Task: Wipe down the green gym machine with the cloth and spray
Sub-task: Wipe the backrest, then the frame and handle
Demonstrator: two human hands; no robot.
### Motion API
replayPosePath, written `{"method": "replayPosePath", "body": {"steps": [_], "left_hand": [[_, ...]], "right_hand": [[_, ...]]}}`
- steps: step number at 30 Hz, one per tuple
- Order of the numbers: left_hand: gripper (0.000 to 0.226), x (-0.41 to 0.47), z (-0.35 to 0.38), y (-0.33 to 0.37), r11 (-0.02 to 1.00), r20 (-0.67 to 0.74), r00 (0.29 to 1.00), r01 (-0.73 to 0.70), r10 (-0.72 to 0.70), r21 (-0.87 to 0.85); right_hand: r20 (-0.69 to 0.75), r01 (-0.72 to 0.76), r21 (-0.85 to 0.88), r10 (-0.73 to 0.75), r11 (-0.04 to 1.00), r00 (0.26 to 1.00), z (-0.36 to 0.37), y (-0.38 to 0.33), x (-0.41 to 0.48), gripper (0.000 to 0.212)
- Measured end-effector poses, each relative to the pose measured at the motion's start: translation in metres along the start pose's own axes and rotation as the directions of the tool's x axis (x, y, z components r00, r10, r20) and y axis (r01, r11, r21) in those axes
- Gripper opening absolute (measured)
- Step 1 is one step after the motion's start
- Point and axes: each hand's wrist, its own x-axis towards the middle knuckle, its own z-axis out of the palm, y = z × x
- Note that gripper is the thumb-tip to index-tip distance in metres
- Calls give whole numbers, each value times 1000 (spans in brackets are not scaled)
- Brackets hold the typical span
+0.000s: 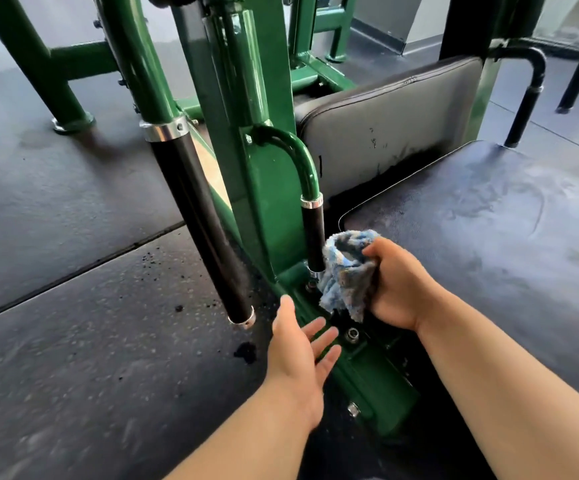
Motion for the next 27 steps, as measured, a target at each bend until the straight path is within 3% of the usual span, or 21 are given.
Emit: {"method": "replayPosePath", "body": {"steps": [2,4,7,9,13,16,18,20,24,26,27], "left_hand": [[43,4,19,5,998,132,990,-58,58,-5],[47,10,34,12,987,162,979,-140,126,76],[25,18,46,18,953,9,984,-172,176,248],[7,22,50,22,946,-53,971,-215,234,244],[19,34,57,43,932,-189,914,-339,358,127],[24,38,58,62,952,-127,947,-304,296,-46],[30,41,55,69,957,-137,947,-292,290,6],[34,42,54,76,929,-218,906,-371,364,6],[40,39,77,97,748,-284,724,-663,629,-32],[28,44,90,88,749,-237,723,-662,649,32],[26,49,91,80,789,-210,766,-612,607,47]], "right_hand": [[-1,-20,3,20,1000,1000,0,4,-5,28],[37,-20,9,19,1000,999,1,6,-9,35],[89,-31,-29,34,999,995,-5,-7,-12,49],[71,15,-170,-2,985,997,-9,-18,-12,49],[-6,155,-440,-175,885,985,-3,-15,-1,13],[-155,178,-475,-282,862,947,3,-8,15,19],[-207,207,-497,-347,843,915,3,-6,23,24],[-200,240,-476,-370,846,907,3,-7,26,24],[-163,161,-236,-203,958,966,1,-17,29,12],[-128,64,-215,-93,975,987,1,-17,34,10],[-122,49,-230,-79,972,989,1,-16,37,12]]}}
